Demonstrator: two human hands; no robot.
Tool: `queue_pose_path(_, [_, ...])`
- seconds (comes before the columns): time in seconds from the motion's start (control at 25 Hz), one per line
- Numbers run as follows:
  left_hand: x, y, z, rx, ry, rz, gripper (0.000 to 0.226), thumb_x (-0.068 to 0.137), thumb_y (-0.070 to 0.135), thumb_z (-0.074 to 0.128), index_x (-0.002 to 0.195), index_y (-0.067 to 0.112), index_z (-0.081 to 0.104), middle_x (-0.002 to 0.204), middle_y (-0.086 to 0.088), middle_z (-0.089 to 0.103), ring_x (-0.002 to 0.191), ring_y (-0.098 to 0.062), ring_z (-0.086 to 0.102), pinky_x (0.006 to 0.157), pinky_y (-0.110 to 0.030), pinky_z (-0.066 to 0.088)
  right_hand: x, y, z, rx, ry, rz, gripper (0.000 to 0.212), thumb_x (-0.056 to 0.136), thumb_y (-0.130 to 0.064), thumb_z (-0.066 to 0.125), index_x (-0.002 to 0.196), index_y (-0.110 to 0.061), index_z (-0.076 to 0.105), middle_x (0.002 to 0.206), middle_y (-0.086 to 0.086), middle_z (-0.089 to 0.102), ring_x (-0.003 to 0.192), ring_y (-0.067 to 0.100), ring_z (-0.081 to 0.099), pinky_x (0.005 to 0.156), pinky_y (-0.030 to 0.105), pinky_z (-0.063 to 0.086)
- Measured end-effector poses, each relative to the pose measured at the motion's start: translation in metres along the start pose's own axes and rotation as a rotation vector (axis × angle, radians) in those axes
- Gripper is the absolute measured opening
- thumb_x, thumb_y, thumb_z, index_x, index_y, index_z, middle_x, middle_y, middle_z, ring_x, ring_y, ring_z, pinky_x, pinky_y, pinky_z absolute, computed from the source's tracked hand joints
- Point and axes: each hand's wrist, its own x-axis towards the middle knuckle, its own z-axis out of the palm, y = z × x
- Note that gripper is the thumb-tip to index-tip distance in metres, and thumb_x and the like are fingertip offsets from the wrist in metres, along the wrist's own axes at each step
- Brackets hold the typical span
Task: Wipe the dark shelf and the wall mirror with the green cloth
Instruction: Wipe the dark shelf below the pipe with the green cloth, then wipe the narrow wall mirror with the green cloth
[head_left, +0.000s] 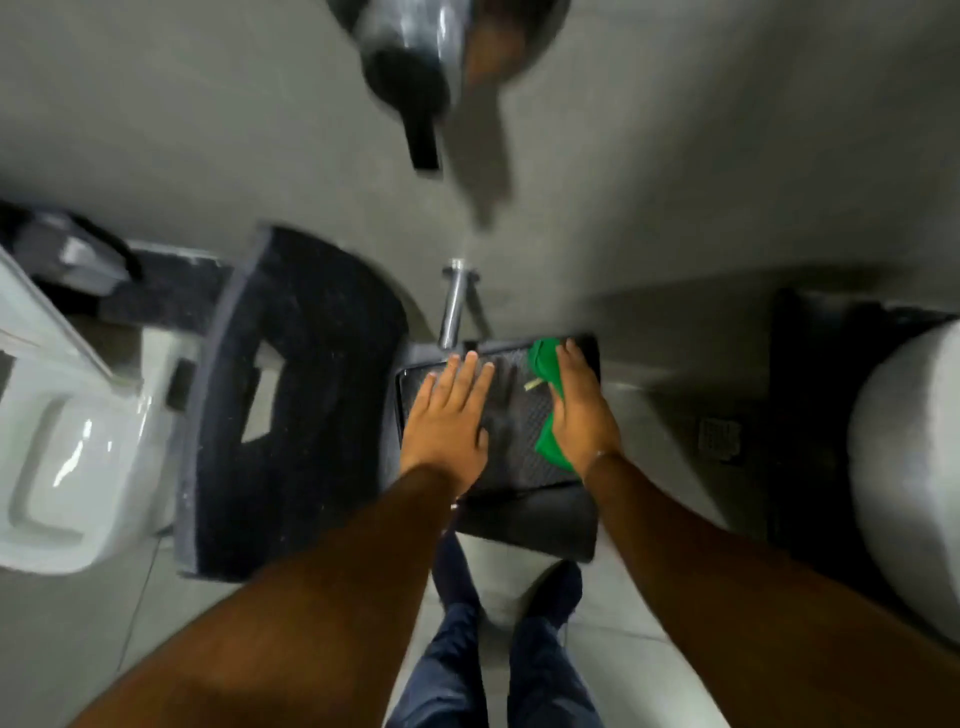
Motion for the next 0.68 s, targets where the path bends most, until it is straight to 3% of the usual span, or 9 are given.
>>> queue_pose_path(0.08, [0.006, 0.017, -0.067, -0.003, 0.111, 0.007, 0.093, 0.101, 0.031, 0.058, 0.179, 0.022, 0.007, 0.187, -0.003, -0.003, 0.173, -0.024, -0.004, 0.138, -0.045, -0.001, 0.005, -0.038, -0.054, 0.132, 0.028, 0.053, 0.051, 0.107, -0.021, 0.045, 0.157, -0.010, 0.041, 0.165, 0.011, 0.042, 0.152, 0.029, 0.043, 0.127, 0.046, 0.034])
queue_pose_path(0.2, [0.016, 0.044, -0.168, 0.046, 0.259, 0.067, 0.093, 0.101, 0.033, 0.055, 0.179, 0.019, 0.007, 0.187, -0.005, -0.003, 0.173, -0.025, -0.004, 0.139, -0.044, -0.001, 0.023, -0.098, -0.147, 0.166, 0.189, -0.017, 0.051, 0.105, -0.031, 0.041, 0.151, -0.012, 0.049, 0.158, 0.011, 0.050, 0.145, 0.031, 0.051, 0.122, 0.041, 0.040])
queue_pose_path(0.36, [0.005, 0.079, -0.310, 0.274, 0.519, 0.246, 0.089, 0.094, 0.031, 0.057, 0.176, 0.011, 0.027, 0.186, -0.010, 0.010, 0.173, -0.028, 0.005, 0.137, -0.043, -0.011, 0.027, -0.170, -0.276, 0.157, 0.419, -0.172, 0.044, 0.108, -0.017, 0.049, 0.152, -0.017, 0.047, 0.162, 0.006, 0.046, 0.146, 0.027, 0.050, 0.121, 0.042, 0.042])
queue_pose_path(0.56, [-0.007, 0.127, -0.450, 0.306, 0.884, 0.366, 0.087, 0.091, 0.029, 0.053, 0.174, 0.014, 0.033, 0.186, -0.007, 0.013, 0.172, -0.027, 0.011, 0.138, -0.041, -0.009, 0.026, -0.241, -0.409, 0.232, 0.741, -0.358, 0.042, 0.106, -0.023, 0.047, 0.147, -0.014, 0.054, 0.158, 0.006, 0.053, 0.143, 0.021, 0.053, 0.120, 0.023, 0.036])
queue_pose_path(0.68, [-0.021, 0.163, -0.514, 0.303, 1.033, 0.419, 0.078, 0.096, 0.026, 0.063, 0.170, 0.013, 0.042, 0.185, -0.008, 0.018, 0.171, -0.027, 0.016, 0.137, -0.040, -0.015, 0.015, -0.282, -0.481, 0.229, 0.837, -0.457, 0.043, 0.108, -0.025, 0.046, 0.149, -0.015, 0.051, 0.157, 0.004, 0.053, 0.143, 0.020, 0.053, 0.119, 0.030, 0.043])
